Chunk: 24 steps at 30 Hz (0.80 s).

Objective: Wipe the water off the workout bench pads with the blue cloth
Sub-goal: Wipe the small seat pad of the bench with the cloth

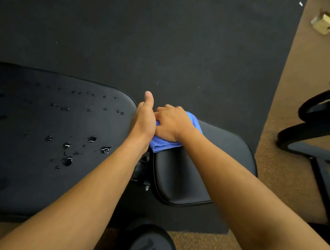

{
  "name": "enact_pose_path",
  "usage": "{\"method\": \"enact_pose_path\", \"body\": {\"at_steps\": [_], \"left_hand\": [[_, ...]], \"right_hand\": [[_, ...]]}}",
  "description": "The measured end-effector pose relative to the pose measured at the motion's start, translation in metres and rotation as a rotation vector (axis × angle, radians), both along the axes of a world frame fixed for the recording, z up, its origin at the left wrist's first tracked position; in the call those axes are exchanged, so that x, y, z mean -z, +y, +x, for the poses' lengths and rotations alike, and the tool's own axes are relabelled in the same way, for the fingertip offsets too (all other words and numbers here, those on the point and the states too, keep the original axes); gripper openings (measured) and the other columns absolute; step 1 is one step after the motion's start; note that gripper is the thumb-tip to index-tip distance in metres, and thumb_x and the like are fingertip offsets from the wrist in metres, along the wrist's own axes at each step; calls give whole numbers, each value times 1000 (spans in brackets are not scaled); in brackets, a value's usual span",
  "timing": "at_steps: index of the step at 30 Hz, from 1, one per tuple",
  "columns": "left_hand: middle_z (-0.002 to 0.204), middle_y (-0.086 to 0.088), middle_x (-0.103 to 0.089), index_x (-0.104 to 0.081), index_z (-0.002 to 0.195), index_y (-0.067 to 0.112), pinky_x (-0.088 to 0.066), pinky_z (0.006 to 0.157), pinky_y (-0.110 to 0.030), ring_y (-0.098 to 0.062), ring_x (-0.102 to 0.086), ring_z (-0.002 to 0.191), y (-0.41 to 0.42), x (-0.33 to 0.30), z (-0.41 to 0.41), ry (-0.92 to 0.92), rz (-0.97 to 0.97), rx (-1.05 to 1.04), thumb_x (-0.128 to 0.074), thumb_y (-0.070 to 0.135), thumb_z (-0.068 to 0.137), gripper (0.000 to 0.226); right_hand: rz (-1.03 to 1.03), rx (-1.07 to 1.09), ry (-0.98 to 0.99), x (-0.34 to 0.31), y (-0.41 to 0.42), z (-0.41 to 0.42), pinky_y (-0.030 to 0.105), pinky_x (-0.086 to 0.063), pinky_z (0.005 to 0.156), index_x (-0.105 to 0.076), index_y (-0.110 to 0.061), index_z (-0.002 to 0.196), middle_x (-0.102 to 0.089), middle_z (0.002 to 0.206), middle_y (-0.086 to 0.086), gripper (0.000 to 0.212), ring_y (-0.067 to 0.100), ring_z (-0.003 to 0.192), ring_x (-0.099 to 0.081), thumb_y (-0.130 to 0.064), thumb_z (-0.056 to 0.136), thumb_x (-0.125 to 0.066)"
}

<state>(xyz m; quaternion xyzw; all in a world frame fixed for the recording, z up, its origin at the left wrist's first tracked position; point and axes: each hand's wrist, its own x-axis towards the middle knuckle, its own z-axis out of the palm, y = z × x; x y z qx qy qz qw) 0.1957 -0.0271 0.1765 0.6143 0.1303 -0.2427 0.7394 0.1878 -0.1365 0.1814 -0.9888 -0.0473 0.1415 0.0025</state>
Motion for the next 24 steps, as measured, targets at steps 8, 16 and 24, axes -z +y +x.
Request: {"method": "enact_pose_path", "body": {"at_steps": [8,16,24], "left_hand": [[97,18,-56,-57,117,24,-41,78,-21,4,-56,89,-7,5,7,51,44,65,-30,61,105,47],[95,-1,-78,-69,93,21,-50,100,-33,-13,-71,101,-11,-3,-3,88,16,238,-23,61,106,62],[142,-1,-57,-47,147,8,-47,72,-25,-2,-60,94,-18,-8,-2,93,90,284,-22,71,100,83]], "right_hand": [[70,302,213,-4,-22,36,35,-41,65,-65,-22,72,-64,79,0,43,22,76,-59,-56,88,-43],[355,332,386,3,-52,47,38,-43,87,-73,-40,109,-66,119,-1,42,17,100,-60,-62,91,-42],[447,499,358,-10,-92,16,40,-25,117,-50,-31,146,-40,158,1,60,24,144,-38,-64,98,-35]]}}
